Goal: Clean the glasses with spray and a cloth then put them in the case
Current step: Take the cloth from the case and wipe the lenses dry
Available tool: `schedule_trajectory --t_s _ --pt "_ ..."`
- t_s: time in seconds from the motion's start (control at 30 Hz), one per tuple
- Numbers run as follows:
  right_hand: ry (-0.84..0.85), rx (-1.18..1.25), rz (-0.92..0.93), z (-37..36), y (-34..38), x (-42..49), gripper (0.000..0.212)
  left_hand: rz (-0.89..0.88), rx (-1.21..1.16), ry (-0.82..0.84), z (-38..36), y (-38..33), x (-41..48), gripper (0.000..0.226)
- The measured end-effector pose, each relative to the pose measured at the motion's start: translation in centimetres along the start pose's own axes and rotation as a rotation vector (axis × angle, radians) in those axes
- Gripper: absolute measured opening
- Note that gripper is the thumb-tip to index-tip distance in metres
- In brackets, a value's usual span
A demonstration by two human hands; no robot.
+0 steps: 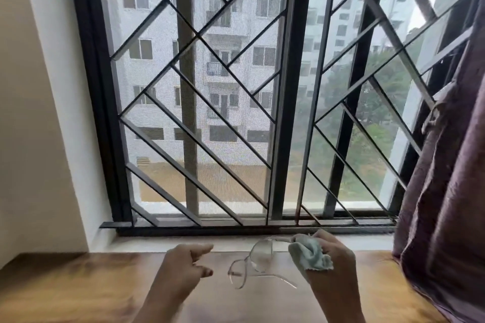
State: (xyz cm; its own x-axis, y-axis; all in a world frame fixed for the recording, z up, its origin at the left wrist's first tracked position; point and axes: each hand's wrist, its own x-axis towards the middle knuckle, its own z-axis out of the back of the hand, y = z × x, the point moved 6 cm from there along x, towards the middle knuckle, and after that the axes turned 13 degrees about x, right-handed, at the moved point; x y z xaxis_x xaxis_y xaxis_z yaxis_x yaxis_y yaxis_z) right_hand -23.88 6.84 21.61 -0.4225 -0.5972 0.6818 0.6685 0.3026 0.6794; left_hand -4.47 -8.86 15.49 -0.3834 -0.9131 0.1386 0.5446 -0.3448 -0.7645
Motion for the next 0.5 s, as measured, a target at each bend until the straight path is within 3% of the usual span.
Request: schedule_trajectory --t_s 0.1,0.2,0.3,0.37,0.5 --pt "-0.005 -0.111 -0.004 0.2 -1.8 0.4 0.006 -0.142 0.050 -0.183 2.3 -3.0 -0.8 0.029" --pt "0.105 -0.176 -0.064 -1.4 -2.2 -1.0 0.010 -0.416 0.163 -0.140 1.5 -8.1 -2.4 0.026" --pt "0.171 -0.248 -0.093 -2.0 -2.3 -0.9 0.009 -0.623 0.454 -0.134 -0.8 -10.8 -3.5 0.030" --pt "0.207 -0.285 -0.098 -2.5 -2.3 -1.1 0.007 -0.672 0.574 -0.163 -1.8 -11.1 -3.4 0.025" --pt "0.257 -0.271 -0.120 -2.5 -2.6 -1.1 0.007 -0.654 0.590 -0.144 -3.1 -10.5 -2.6 0.019"
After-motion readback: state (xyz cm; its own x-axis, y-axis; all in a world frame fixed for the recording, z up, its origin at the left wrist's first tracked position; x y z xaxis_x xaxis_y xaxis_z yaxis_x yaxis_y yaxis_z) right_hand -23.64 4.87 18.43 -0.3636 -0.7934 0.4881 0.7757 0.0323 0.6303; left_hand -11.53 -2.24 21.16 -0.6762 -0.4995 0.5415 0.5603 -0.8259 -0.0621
